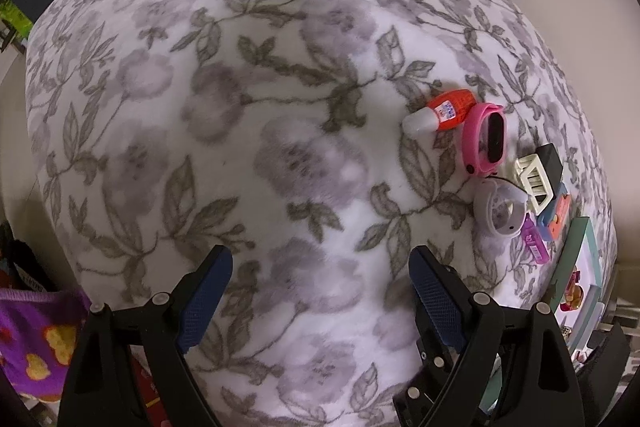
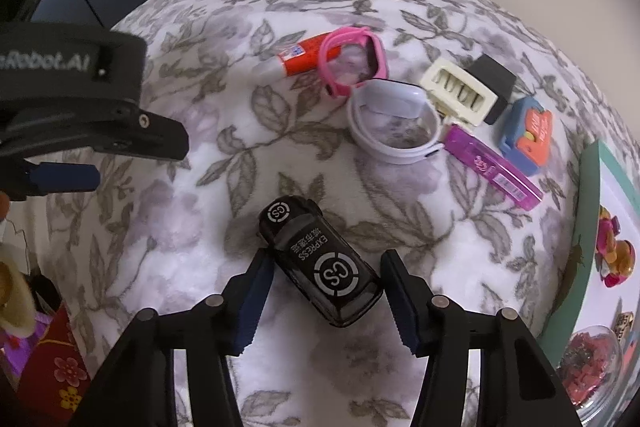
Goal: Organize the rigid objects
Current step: 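Grasp the black toy car with the right tool while the left tool grasps the glue bottle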
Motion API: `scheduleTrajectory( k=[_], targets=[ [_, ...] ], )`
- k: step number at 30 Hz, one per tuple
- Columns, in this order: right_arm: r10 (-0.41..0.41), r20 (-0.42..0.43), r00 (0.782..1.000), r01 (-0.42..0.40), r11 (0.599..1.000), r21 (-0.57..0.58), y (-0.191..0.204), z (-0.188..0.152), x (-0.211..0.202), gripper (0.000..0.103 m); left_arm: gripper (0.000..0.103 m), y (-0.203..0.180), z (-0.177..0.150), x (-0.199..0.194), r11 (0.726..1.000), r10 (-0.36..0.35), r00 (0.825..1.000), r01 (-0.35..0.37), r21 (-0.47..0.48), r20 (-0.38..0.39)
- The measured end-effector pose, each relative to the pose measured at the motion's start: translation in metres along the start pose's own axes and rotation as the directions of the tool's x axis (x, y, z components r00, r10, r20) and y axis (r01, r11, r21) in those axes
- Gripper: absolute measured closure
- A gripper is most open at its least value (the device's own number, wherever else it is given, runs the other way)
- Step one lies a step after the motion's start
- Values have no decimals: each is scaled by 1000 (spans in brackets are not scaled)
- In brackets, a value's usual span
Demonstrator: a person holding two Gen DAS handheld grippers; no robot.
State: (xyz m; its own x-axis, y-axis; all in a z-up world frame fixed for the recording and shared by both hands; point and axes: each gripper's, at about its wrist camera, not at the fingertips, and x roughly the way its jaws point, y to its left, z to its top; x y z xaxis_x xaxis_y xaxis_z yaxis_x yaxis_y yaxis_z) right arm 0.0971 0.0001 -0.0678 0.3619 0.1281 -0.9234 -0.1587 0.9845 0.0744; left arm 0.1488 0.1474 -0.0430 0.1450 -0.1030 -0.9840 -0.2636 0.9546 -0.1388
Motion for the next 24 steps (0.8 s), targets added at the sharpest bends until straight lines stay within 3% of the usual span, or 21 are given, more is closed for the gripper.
scheduleTrajectory(
  k=[14, 19, 24],
  targets=[
    [26, 66, 997, -42, 966, 253, -75, 5, -28, 45, 13, -23, 38, 12, 999, -53, 993, 54, -6, 108],
    [24, 92, 995, -53, 945, 323, -101, 4, -41, 45, 13, -54, 54, 21, 993, -4, 981, -18, 113, 192],
    [23, 116, 993, -65, 928, 366, -121, 4, -51, 45, 13, -75, 65, 43, 975, 58, 976, -101, 197, 212]
  ],
)
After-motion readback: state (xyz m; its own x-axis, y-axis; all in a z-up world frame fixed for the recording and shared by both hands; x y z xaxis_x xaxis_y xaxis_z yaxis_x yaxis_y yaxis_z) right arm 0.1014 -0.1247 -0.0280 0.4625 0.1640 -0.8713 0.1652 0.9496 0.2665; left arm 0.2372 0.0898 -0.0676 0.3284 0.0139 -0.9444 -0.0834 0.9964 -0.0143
